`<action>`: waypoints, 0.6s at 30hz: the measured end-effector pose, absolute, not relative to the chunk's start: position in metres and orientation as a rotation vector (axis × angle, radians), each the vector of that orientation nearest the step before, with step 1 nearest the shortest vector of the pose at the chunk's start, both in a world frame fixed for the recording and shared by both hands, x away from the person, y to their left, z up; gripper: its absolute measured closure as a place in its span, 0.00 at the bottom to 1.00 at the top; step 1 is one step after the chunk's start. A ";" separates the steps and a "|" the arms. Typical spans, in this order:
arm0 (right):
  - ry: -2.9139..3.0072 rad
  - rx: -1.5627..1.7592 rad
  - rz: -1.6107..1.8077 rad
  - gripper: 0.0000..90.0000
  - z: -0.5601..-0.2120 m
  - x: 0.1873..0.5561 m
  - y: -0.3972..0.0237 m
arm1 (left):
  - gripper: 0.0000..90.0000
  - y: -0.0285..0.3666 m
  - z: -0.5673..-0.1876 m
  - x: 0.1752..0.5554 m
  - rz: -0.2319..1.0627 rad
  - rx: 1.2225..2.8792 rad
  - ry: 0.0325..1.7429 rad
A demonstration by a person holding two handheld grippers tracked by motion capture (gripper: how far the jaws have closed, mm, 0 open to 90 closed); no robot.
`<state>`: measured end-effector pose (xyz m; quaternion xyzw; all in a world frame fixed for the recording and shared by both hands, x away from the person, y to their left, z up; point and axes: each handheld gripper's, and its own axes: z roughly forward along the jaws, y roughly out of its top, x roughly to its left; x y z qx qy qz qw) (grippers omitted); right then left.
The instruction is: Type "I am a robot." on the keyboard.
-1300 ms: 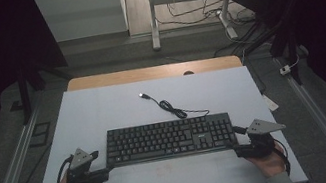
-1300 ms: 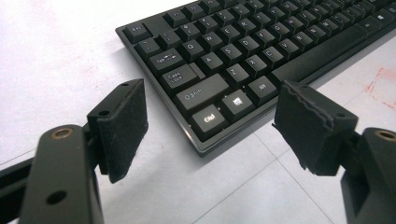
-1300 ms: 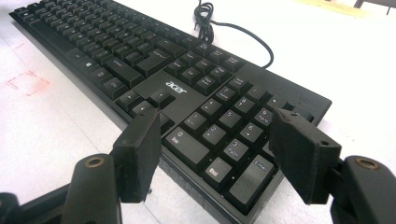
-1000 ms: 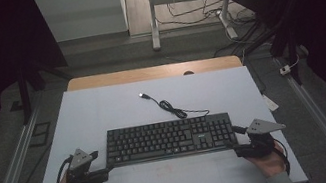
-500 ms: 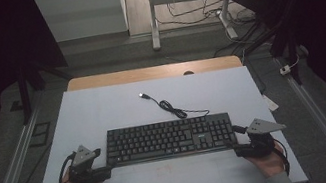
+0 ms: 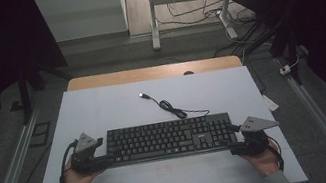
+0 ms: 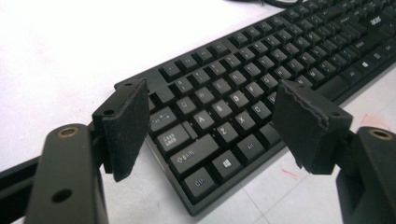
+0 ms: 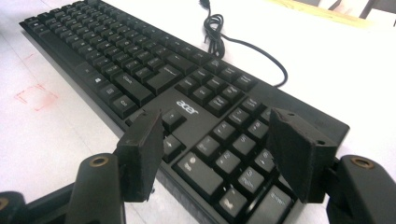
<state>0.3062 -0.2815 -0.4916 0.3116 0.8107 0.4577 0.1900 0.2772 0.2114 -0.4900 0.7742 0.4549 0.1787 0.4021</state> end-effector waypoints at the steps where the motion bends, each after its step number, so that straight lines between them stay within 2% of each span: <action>1: 2.283 0.873 1.286 0.41 -0.491 0.307 -0.280 | 0.31 0.212 -0.491 0.278 0.456 1.950 1.153; 9: 2.319 0.857 1.302 0.46 -0.486 0.316 -0.257 | 0.36 0.220 -0.496 0.284 0.450 1.972 1.135; 15: 2.346 0.831 1.312 0.53 -0.480 0.325 -0.233 | 0.47 0.218 -0.499 0.285 0.444 1.978 1.125; 18: 2.355 0.829 1.324 0.62 -0.475 0.329 -0.220 | 0.56 0.218 -0.501 0.285 0.437 1.980 1.124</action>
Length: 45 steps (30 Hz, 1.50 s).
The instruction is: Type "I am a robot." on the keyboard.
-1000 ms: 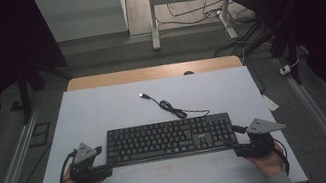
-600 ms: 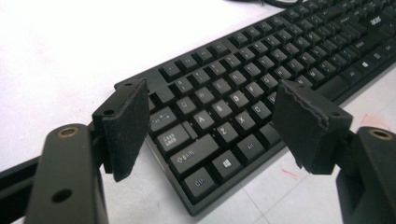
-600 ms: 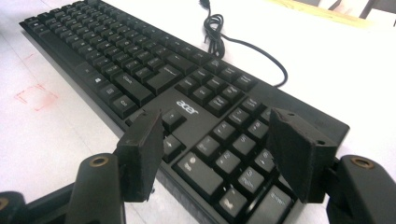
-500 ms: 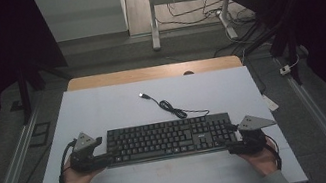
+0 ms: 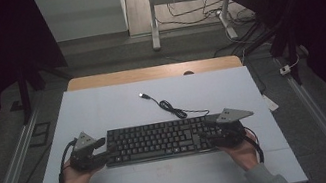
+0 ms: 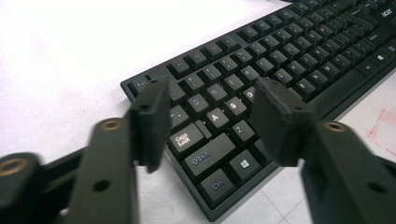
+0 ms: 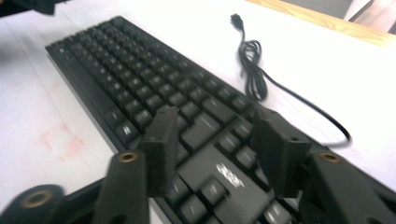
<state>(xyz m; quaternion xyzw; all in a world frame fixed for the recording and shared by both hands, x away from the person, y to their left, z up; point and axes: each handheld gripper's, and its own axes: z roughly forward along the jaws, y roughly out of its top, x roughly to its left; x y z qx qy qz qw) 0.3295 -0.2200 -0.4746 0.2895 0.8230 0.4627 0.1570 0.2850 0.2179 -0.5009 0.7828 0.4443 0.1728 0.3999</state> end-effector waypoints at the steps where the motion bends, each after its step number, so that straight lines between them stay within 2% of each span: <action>1: 2.358 0.829 1.327 0.65 -0.473 0.331 -0.216 | 0.59 0.217 -0.501 0.285 0.435 1.983 1.124; 11: 2.405 0.811 1.353 0.99 -0.469 0.346 -0.175 | 0.85 0.215 -0.506 0.284 0.426 2.003 1.106; 18: 2.421 0.809 1.397 1.00 -0.472 0.354 -0.159 | 0.98 0.214 -0.510 0.285 0.415 2.022 1.102; 45: 2.512 0.743 1.338 0.99 -0.498 0.373 -0.127 | 0.98 0.210 -0.528 0.290 0.378 2.089 1.139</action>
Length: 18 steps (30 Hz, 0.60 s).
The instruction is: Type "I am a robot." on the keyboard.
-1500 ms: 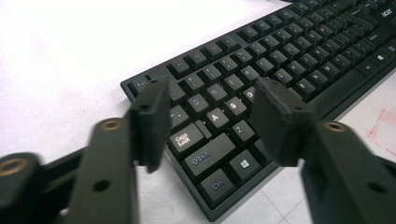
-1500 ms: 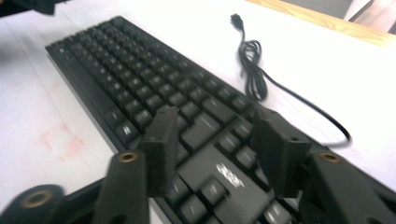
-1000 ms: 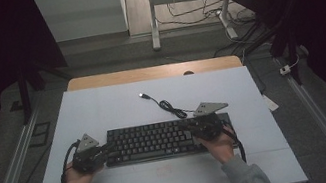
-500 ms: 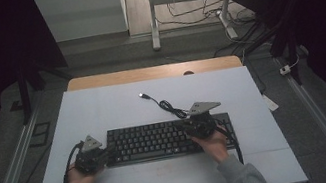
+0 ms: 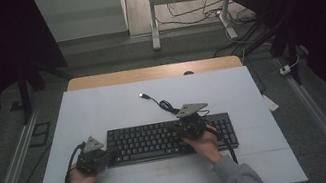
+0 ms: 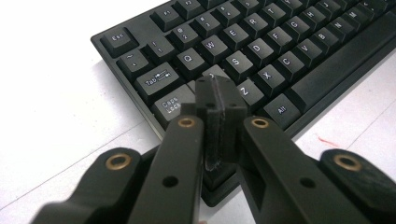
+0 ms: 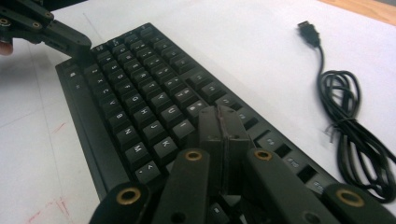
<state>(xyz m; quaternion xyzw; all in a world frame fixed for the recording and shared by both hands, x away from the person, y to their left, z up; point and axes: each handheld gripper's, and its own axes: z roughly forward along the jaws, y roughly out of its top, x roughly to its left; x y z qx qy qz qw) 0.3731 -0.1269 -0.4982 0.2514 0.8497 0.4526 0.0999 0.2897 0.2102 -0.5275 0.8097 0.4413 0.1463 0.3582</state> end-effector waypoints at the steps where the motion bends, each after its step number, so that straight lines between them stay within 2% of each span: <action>1: 2.515 0.738 1.339 0.99 -0.499 0.373 -0.126 | 0.98 0.210 -0.528 0.290 0.378 2.089 1.139; 18: 2.561 0.691 1.295 0.99 -0.506 0.373 -0.110 | 0.98 0.209 -0.529 0.290 0.374 2.094 1.136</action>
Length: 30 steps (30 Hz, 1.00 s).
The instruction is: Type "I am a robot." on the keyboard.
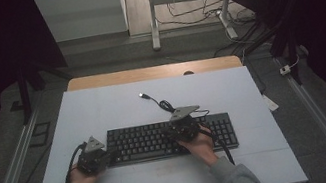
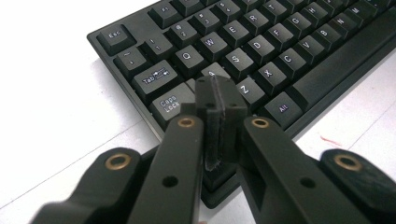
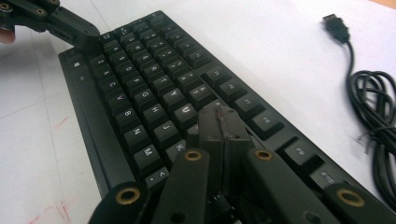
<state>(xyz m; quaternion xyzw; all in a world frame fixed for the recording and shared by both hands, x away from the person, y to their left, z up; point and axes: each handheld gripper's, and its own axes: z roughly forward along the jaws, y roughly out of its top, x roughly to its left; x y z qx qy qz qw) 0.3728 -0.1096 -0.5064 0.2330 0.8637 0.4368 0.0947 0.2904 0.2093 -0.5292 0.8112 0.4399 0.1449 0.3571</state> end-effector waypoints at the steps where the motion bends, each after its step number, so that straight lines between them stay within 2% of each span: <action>1: 2.563 0.686 1.299 0.99 -0.507 0.373 -0.108 | 0.98 0.209 -0.529 0.290 0.374 2.094 1.136; 30: 2.609 0.631 1.190 1.00 -0.520 0.379 -0.082 | 0.98 0.209 -0.531 0.290 0.370 2.104 1.138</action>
